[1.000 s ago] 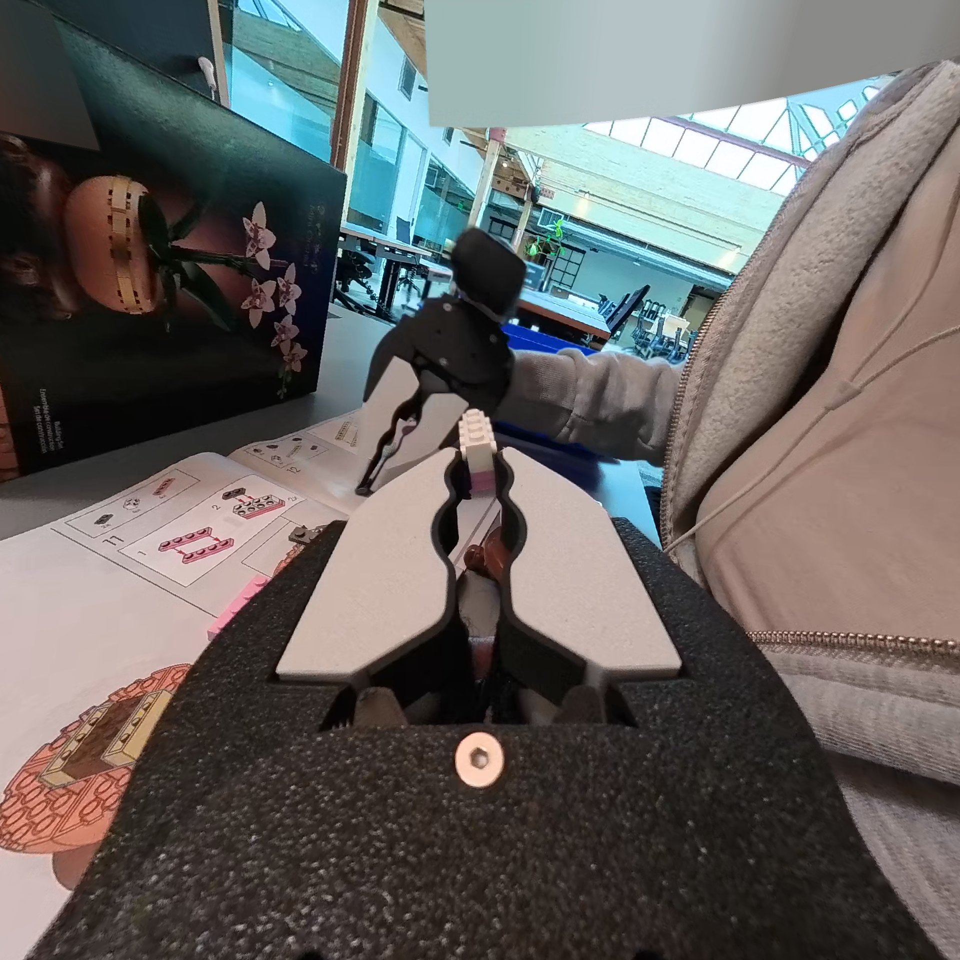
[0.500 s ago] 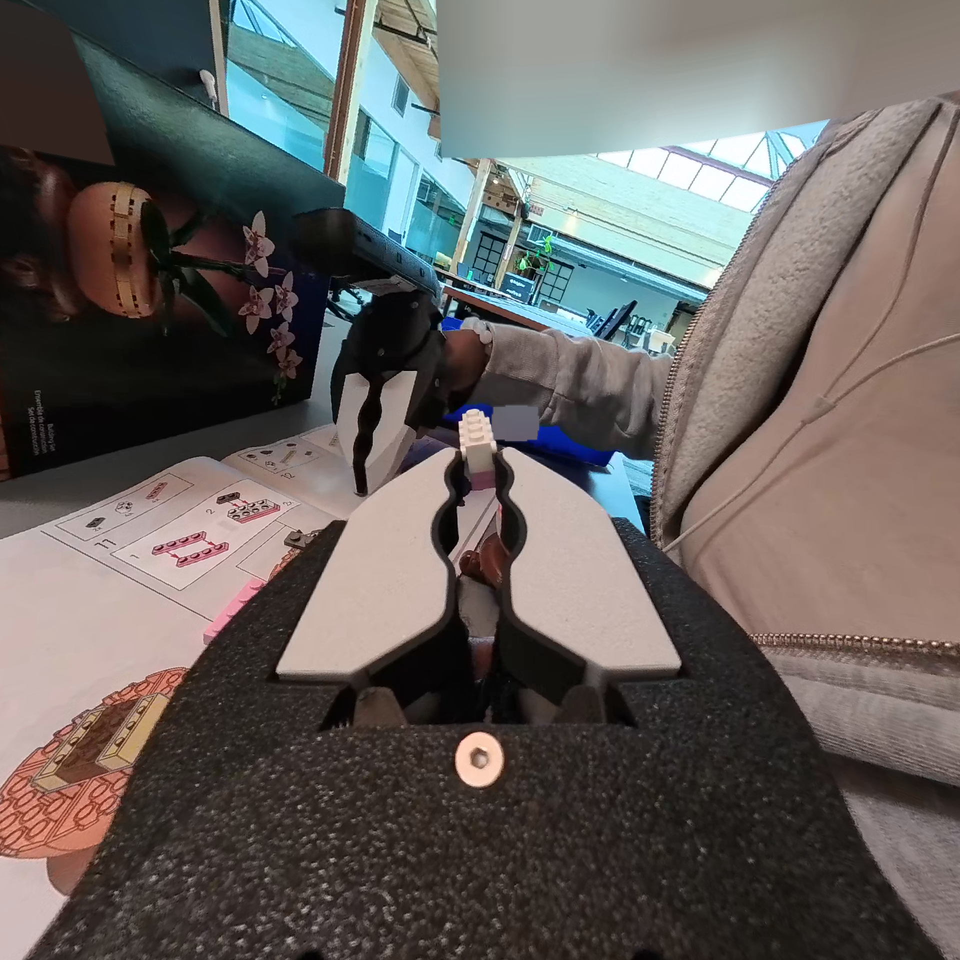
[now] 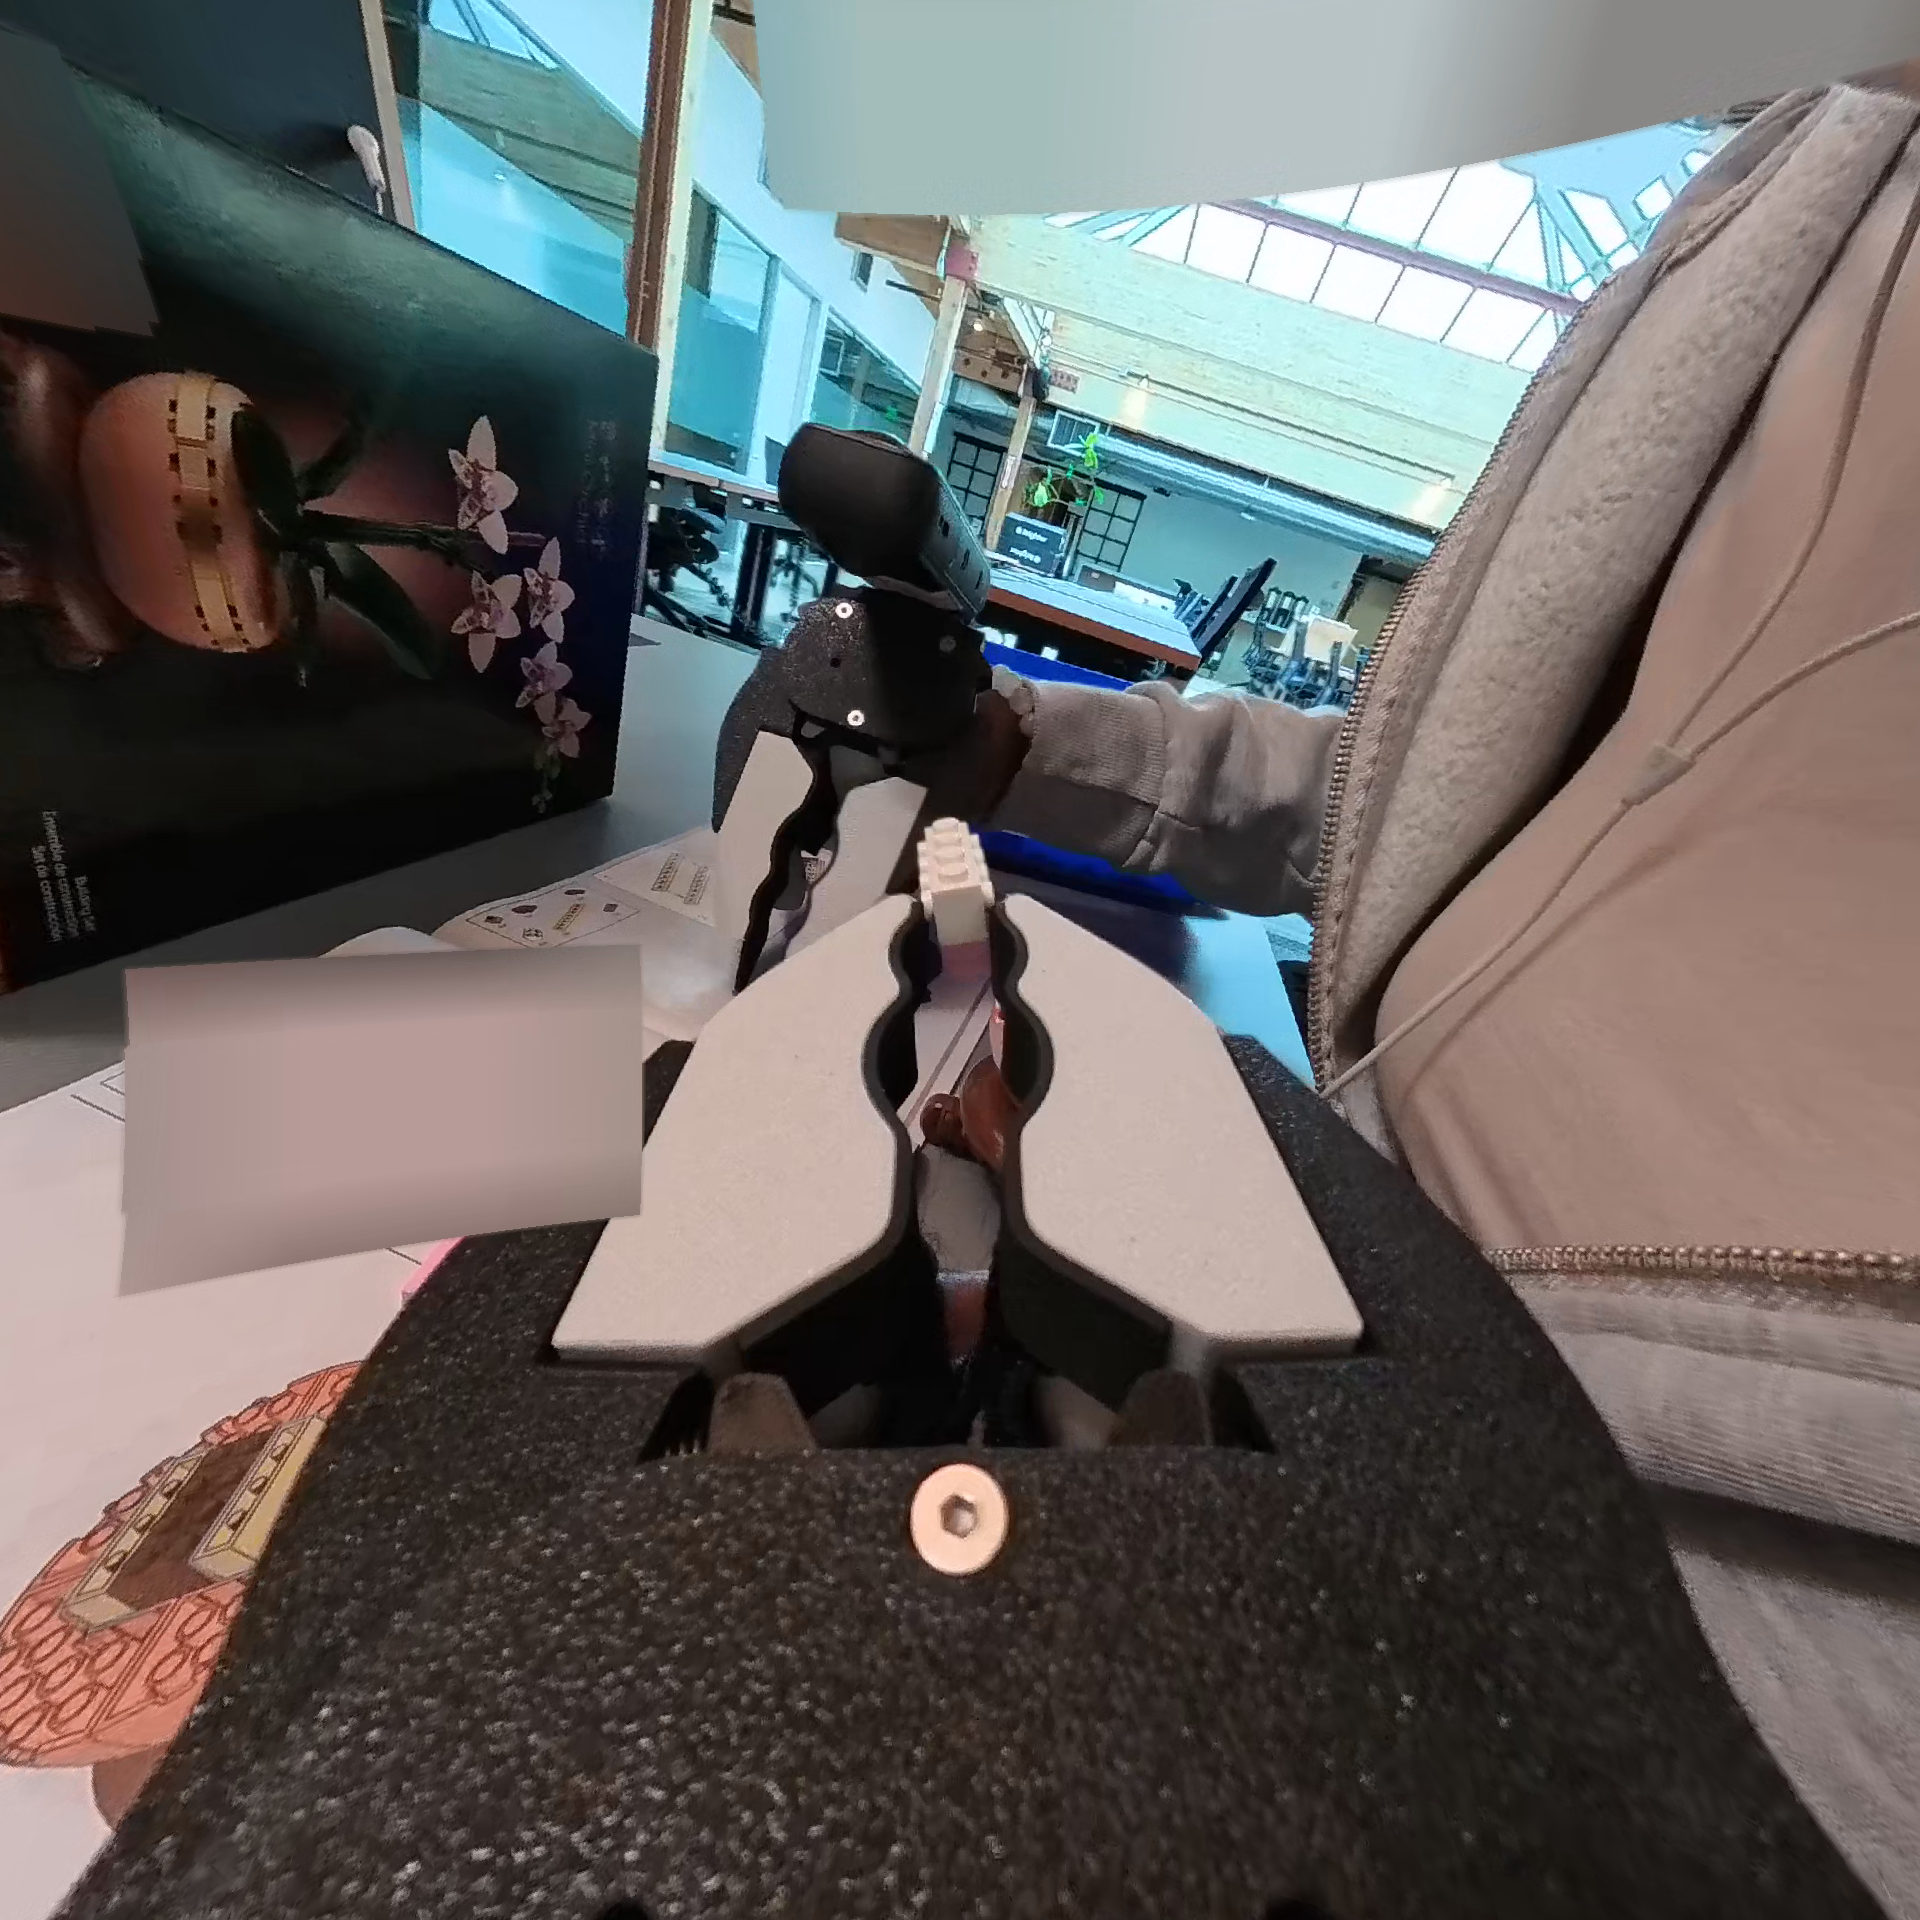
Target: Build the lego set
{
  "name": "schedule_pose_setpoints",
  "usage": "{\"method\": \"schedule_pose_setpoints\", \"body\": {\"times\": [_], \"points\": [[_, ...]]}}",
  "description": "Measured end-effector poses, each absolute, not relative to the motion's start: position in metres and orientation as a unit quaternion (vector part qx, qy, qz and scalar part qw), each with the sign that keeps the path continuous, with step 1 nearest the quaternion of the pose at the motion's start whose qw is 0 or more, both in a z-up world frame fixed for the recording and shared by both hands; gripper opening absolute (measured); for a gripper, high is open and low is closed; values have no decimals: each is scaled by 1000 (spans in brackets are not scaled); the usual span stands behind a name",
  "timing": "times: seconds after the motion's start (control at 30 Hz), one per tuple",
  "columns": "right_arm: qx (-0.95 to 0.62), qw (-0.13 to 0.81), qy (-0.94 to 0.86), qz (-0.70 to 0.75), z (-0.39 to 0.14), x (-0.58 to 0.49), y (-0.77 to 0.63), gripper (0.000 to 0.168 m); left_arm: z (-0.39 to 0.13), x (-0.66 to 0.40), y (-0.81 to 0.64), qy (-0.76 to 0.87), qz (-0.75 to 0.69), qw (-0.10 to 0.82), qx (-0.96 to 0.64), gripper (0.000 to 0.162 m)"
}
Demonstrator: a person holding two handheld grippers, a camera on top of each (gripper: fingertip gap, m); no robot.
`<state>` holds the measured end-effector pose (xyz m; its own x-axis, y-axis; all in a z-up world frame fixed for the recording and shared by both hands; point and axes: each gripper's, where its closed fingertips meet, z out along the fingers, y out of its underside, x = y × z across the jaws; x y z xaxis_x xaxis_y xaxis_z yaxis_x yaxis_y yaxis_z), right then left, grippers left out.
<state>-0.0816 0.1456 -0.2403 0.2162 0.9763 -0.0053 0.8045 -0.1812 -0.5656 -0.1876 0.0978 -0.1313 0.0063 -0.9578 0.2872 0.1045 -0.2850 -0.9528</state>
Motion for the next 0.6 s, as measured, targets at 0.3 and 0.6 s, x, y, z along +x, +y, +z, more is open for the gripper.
{"method": "schedule_pose_setpoints", "body": {"times": [0.3,0.6], "points": [[-699,246,-634,224,-174,-119,131,7,-124,-190,93,402,-593,475,-510,10],[-649,230,-682,245,-119,-178,90,7,-130,-185,86,456,-526,510,-505,10]]}}
